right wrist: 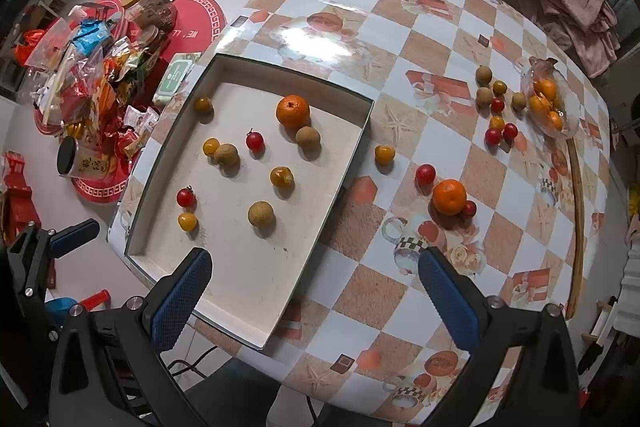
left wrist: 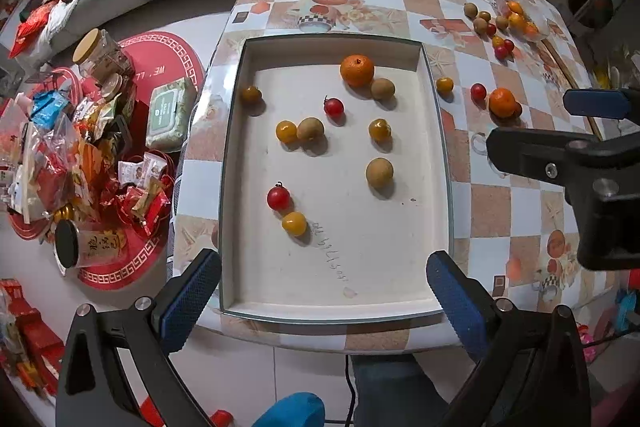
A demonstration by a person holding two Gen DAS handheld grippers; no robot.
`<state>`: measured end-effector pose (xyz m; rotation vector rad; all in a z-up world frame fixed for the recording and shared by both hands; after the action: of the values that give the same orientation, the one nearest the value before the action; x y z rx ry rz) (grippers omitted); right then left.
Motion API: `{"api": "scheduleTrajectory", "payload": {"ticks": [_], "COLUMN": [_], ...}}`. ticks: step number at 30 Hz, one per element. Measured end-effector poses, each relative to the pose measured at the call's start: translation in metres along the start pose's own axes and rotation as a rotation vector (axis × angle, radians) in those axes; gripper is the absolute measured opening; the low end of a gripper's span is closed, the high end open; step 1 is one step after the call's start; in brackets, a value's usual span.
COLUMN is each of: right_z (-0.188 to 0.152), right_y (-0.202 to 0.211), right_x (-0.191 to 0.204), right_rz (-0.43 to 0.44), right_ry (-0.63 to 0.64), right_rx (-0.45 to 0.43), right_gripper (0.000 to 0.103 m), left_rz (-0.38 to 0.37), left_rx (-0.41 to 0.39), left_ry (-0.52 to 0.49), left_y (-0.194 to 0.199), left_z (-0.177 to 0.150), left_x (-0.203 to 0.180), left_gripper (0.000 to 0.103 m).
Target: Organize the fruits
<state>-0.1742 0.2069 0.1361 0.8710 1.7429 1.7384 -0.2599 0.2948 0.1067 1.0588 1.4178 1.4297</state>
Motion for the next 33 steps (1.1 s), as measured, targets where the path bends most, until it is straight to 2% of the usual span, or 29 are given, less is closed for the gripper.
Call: {"api": "scheduleTrajectory", "payload": {"ticks": [33], "right_z": [-0.013], "right_y": [-0.002], "right_x": [-0.005], "right_rz": [-0.007], "right_ry": [-0.024], "right_rx": [-0.007], "right_gripper": [0.103], "left_rz": [0.024], "left_rx": [0.021], "left_ry": [-0.07], "left_y": [-0.004], "left_z": [-0.004], "left_x": [-0.015], "left_gripper": [0.103]}}
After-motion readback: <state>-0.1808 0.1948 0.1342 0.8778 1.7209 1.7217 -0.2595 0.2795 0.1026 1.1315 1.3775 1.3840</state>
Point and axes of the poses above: each gripper's, at about its wrist camera, not at the fingertips, and y roughly against the way its jaws point, x to its left, z to its top, the point moved 2 cm from there along -y, roughly the way its jaws point, and after that the axes turned 9 degrees about x, right-handed, at the moved point
